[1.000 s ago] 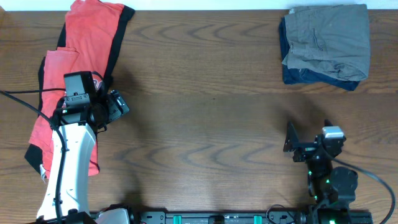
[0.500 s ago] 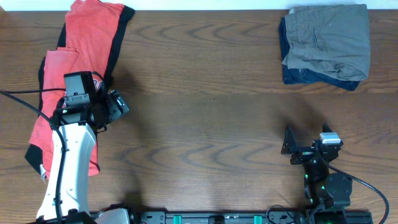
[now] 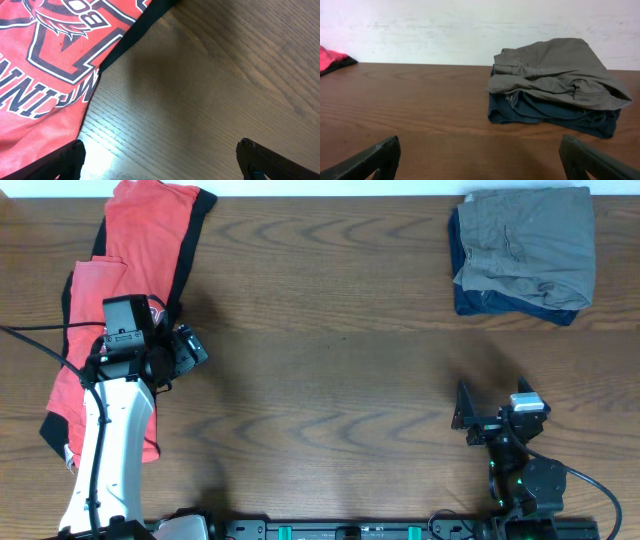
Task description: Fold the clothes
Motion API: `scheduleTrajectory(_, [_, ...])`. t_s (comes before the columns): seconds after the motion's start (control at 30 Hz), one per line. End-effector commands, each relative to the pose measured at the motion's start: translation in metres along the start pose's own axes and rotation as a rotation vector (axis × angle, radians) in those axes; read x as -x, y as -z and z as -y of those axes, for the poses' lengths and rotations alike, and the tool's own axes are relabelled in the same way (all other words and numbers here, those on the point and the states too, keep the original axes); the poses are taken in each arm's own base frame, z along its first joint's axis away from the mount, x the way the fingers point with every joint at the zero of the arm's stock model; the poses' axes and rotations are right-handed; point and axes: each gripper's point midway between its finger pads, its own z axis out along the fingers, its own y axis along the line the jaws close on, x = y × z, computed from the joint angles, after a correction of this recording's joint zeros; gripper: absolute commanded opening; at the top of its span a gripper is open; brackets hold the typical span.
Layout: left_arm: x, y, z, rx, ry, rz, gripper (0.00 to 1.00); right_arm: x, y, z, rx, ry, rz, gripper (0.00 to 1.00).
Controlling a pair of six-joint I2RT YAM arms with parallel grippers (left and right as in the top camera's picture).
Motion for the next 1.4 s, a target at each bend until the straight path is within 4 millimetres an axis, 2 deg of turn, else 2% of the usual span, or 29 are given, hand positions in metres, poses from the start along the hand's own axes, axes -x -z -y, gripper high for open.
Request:
scheduleTrajectory(0.0, [0.000,-0.002,-0.004,0.016,0.001,-0.003,0.98,0.000,0.000,-0.003,0.012,0.022,0.004,0.99])
scheduleTrajectory(0.8, [0.001,0.002,-0.003,0.011,0.001,0.009,0.98,0.000,0.000,-0.003,0.012,0.022,0.004,0.99])
scheduleTrajectory(0.97, [0.009,0.024,0.000,-0.020,0.002,0.083,0.98,0.000,0.000,-0.003,0.012,0.022,0.004,0.99])
scheduleTrajectory(1.13, [0.021,0.065,0.010,-0.078,-0.054,0.231,0.98,0.000,0.000,-0.003,0.012,0.022,0.004,0.99])
scheduleTrajectory(1.2, [0.024,0.083,0.020,-0.118,-0.155,0.302,0.98,0.000,0.000,-0.003,0.012,0.022,0.004,0.99])
scheduleTrajectory(1.3, [0.020,0.112,0.045,-0.210,-0.404,0.430,0.98,0.000,0.000,-0.003,0.012,0.022,0.004,0.99])
scheduleTrajectory(1.37, [0.017,0.127,0.054,-0.246,-0.487,0.514,0.98,0.000,0.000,-0.003,0.012,0.022,0.004,0.99])
